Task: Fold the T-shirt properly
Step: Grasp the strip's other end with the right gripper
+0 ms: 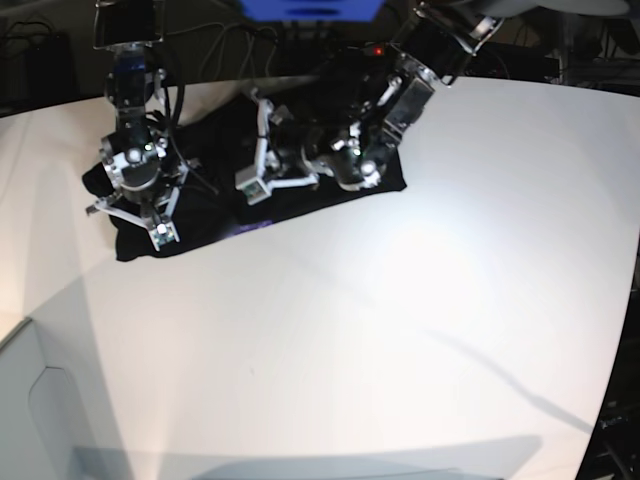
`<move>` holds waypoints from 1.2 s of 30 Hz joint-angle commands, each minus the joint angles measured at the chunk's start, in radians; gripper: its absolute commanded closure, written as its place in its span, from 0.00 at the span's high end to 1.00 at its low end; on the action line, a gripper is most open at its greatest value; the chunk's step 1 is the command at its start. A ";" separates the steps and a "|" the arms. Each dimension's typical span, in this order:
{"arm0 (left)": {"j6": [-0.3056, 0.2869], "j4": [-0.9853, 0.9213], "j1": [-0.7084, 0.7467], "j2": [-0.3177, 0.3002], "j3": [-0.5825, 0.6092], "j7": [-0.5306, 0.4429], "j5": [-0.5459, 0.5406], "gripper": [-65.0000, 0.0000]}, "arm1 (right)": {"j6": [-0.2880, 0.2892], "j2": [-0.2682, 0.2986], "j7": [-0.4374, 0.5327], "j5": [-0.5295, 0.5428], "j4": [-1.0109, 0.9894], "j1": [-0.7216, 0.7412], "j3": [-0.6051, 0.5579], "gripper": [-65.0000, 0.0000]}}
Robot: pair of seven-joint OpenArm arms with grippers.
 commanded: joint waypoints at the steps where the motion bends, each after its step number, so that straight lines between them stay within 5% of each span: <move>1: -0.009 0.021 -0.018 0.007 0.012 -0.011 -0.018 0.05 | 0.005 0.001 -0.023 0.010 0.002 -0.002 0.001 0.00; 13: -0.004 0.071 -0.023 -0.022 -0.054 -0.005 -0.021 0.05 | 0.005 0.001 -0.023 0.010 0.002 0.003 0.001 0.00; 28: -0.003 -0.078 -0.006 -0.036 -0.192 -0.040 0.168 0.05 | 0.005 0.001 -0.023 0.009 0.074 0.004 0.008 0.00; 36: -0.007 -0.068 -0.026 -0.036 -0.193 -0.040 0.202 0.05 | 0.005 0.004 -0.024 0.009 0.222 0.006 0.014 0.24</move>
